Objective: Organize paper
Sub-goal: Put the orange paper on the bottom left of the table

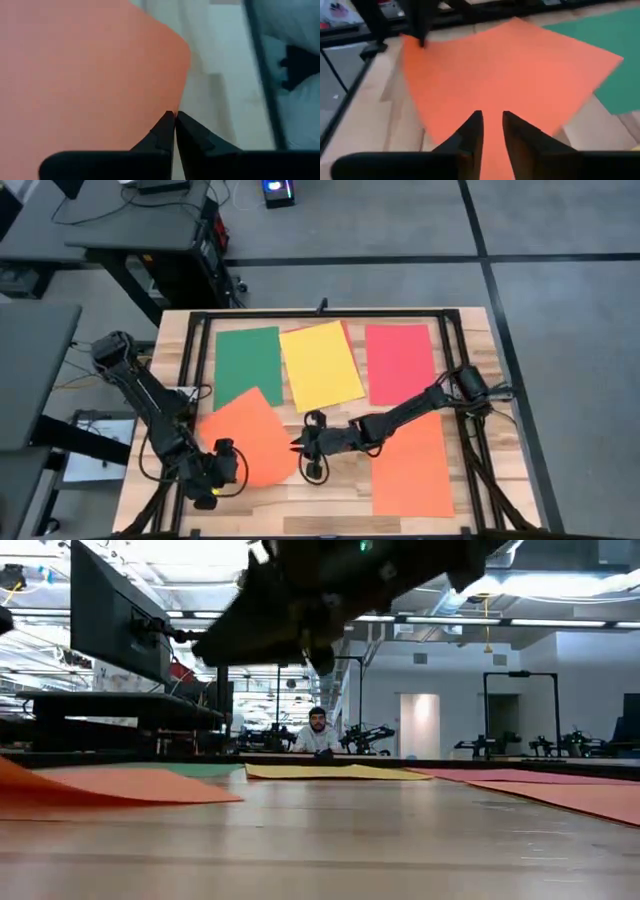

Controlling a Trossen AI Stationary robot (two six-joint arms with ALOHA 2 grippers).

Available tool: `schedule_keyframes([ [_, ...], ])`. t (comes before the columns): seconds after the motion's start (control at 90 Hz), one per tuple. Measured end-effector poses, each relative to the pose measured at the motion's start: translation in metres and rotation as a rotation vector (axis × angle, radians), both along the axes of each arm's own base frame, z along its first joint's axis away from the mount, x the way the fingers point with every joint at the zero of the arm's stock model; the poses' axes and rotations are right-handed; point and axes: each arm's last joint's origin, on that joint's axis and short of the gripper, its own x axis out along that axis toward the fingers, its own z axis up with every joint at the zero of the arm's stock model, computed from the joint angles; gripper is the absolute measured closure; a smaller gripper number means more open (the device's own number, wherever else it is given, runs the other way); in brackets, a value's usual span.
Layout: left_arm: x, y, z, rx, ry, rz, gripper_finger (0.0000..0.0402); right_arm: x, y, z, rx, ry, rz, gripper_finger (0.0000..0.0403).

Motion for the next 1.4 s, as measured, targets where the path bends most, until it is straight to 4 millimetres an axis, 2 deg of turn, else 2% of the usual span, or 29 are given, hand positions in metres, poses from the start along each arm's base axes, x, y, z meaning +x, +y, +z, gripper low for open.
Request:
schedule_keyframes([
  [0.244, -0.005, -0.009, 0.003, -0.029, -0.019, -0.146, 0.0402, 0.002, -0.005, 0.001, 0.015, -0.009, -0.006, 0.0399],
  [0.422, -0.005, -0.008, 0.003, 0.008, -0.048, -0.191, 0.0402, 0.001, -0.001, 0.001, 0.089, -0.002, 0.010, 0.0402],
  [0.6, -0.002, -0.007, 0.004, 0.107, -0.144, -0.214, 0.0402, -0.002, 0.006, 0.000, 0.092, 0.009, 0.025, 0.0402],
  [0.778, 0.001, -0.012, 0.009, 0.081, -0.218, -0.251, 0.0402, -0.003, 0.010, 0.000, 0.088, 0.007, 0.036, 0.0403],
  [1.144, 0.002, -0.013, 0.010, 0.058, -0.231, -0.242, 0.0402, -0.003, 0.010, -0.001, 0.089, 0.027, 0.053, 0.0403],
  [1.4, 0.001, -0.012, 0.009, 0.004, -0.180, -0.157, 0.0402, -0.006, 0.015, -0.002, 0.093, 0.040, 0.062, 0.0403],
])
